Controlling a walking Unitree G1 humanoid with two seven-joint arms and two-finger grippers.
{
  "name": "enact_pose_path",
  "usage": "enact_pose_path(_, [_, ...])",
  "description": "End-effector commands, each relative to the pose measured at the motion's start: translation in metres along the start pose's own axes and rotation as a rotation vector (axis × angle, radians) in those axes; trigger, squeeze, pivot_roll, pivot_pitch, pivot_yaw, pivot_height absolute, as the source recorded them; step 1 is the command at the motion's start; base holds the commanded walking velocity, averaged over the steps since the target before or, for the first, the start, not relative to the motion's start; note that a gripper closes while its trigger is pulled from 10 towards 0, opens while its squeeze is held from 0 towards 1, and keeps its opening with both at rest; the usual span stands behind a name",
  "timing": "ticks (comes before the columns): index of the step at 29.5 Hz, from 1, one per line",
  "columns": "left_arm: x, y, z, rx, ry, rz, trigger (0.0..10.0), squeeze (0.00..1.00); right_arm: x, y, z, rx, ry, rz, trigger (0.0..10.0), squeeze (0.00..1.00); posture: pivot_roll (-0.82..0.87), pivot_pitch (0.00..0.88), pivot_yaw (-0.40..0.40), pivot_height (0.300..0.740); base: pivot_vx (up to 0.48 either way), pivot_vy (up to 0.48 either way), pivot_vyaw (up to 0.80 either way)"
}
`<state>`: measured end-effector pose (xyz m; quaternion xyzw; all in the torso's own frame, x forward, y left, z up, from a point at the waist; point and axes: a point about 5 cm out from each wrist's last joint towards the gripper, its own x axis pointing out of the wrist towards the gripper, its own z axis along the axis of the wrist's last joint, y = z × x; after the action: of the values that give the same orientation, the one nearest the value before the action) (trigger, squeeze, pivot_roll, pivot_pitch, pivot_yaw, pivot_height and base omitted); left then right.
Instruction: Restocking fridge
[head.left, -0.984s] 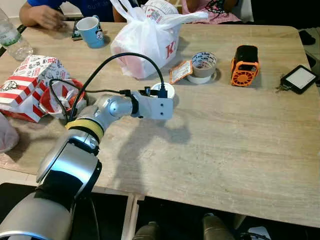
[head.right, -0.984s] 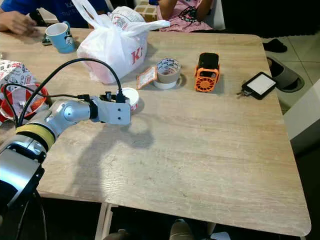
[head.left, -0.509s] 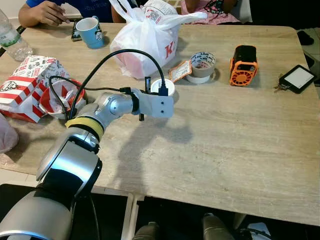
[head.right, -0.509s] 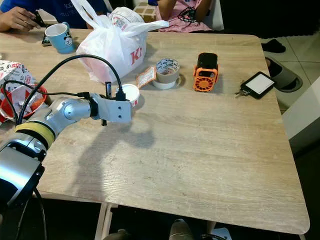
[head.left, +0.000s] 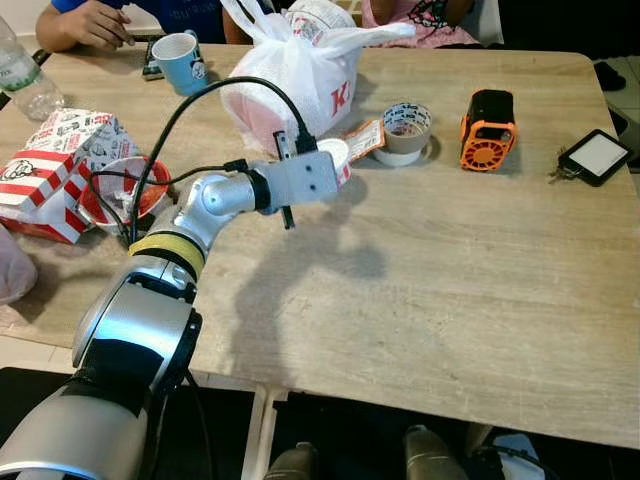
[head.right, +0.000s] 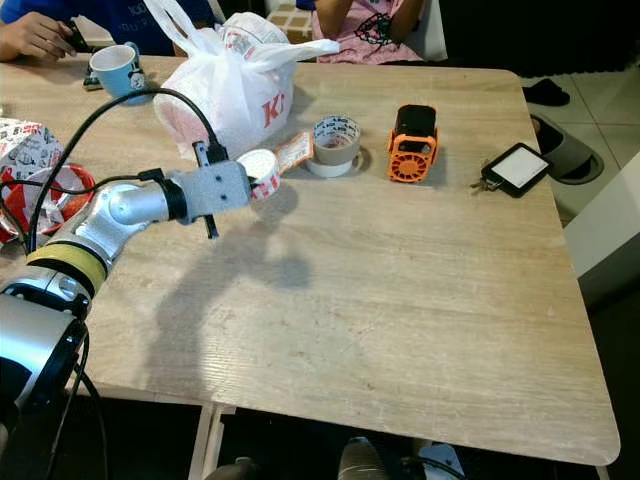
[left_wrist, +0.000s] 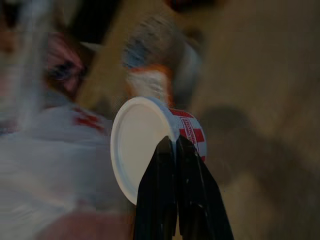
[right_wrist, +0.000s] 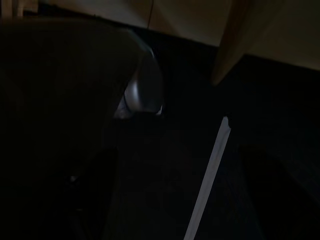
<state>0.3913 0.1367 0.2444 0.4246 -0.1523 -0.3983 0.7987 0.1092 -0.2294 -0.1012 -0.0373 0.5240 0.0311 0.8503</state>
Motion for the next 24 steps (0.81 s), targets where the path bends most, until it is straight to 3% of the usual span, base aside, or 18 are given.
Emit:
enact_pose_path(1, [0.001, 0.004, 0.005, -0.043, -0.049, 0.023, 0.0, 0.0, 0.0, 0.009, -0.007, 0.007, 0.024, 0.025, 10.0, 0.0, -0.1, 0.168, 0.069, 0.74, 0.0, 0.0, 0.0])
enact_pose_path(4, [-0.003, 0.019, 0.018, -0.136, -0.175, 0.101, 0.0, 0.0, 0.001, 0.009, -0.004, 0.004, 0.019, 0.026, 10.0, 0.0, -0.1, 0.155, 0.064, 0.74, 0.0, 0.0, 0.0])
enact_pose_path(5, [-0.003, 0.019, 0.018, -0.136, -0.175, 0.101, 0.0, 0.0, 0.001, 0.009, -0.004, 0.004, 0.019, 0.026, 10.0, 0.0, -0.1, 0.155, 0.064, 0.74, 0.0, 0.0, 0.0])
enact_pose_path(7, [-0.007, 0.03, 0.029, -0.241, -0.298, 0.163, 0.0, 0.0, 0.002, 0.008, -0.001, 0.002, 0.015, 0.023, 10.0, 0.0, -0.1, 0.148, 0.063, 0.74, 0.0, 0.0, 0.0])
enact_pose_path(10, [-0.009, 0.033, 0.032, -0.281, -0.346, 0.181, 0.0, 0.0, 0.002, 0.008, 0.0, 0.001, 0.015, 0.022, 10.0, 0.0, -0.1, 0.148, 0.063, 0.74, 0.0, 0.0, 0.0])
enact_pose_path(11, [-0.014, 0.04, 0.039, -0.384, -0.444, 0.233, 0.0, 0.0, 0.003, 0.007, 0.003, 0.002, 0.01, 0.018, 10.0, 0.0, -0.09, 0.139, 0.063, 0.74, 0.0, 0.0, 0.0])
enact_pose_path(12, [-0.018, 0.044, 0.043, -0.469, -0.527, 0.266, 0.7, 0.0, 0.003, 0.007, 0.005, 0.003, 0.006, 0.015, 10.0, 0.0, -0.09, 0.136, 0.062, 0.74, 0.0, 0.0, 0.0])
enact_pose_path(13, [-0.021, 0.046, 0.046, -0.52, -0.577, 0.282, 0.7, 0.0, 0.004, 0.007, 0.007, 0.003, 0.003, 0.013, 10.0, 0.0, -0.09, 0.136, 0.062, 0.74, 0.0, 0.0, 0.0])
enact_pose_path(14, [-0.024, 0.044, 0.048, -0.574, -0.628, 0.292, 4.3, 0.0, 0.004, 0.007, 0.008, 0.002, 0.001, 0.013, 10.0, 0.0, -0.08, 0.13, 0.062, 0.74, 0.0, 0.0, 0.0])
enact_pose_path(15, [-0.024, 0.044, 0.048, -0.574, -0.628, 0.292, 4.3, 0.0, 0.004, 0.007, 0.008, 0.002, 0.001, 0.013, 10.0, 0.0, -0.08, 0.13, 0.062, 0.74, 0.0, 0.0, 0.0])
enact_pose_path(16, [-0.026, 0.039, 0.049, -0.611, -0.662, 0.291, 7.5, 0.0, 0.005, 0.009, 0.009, 0.0, 0.001, 0.015, 10.0, 0.0, -0.08, 0.124, 0.06, 0.74, 0.0, 0.0, 0.0])
enact_pose_path(23, [-0.033, 0.031, 0.052, -0.674, -0.714, 0.268, 7.5, 0.0, 0.005, 0.01, 0.01, -0.001, 0.002, 0.017, 10.0, 0.0, -0.08, 0.124, 0.06, 0.74, 0.0, 0.0, 0.0])
enact_pose_path(24, [-0.035, 0.024, 0.047, -0.716, -0.709, 0.3, 10.0, 0.0, 0.006, 0.012, 0.011, -0.004, 0.002, 0.019, 10.0, 0.0, -0.06, 0.093, 0.06, 0.74, 0.0, 0.0, 0.0])
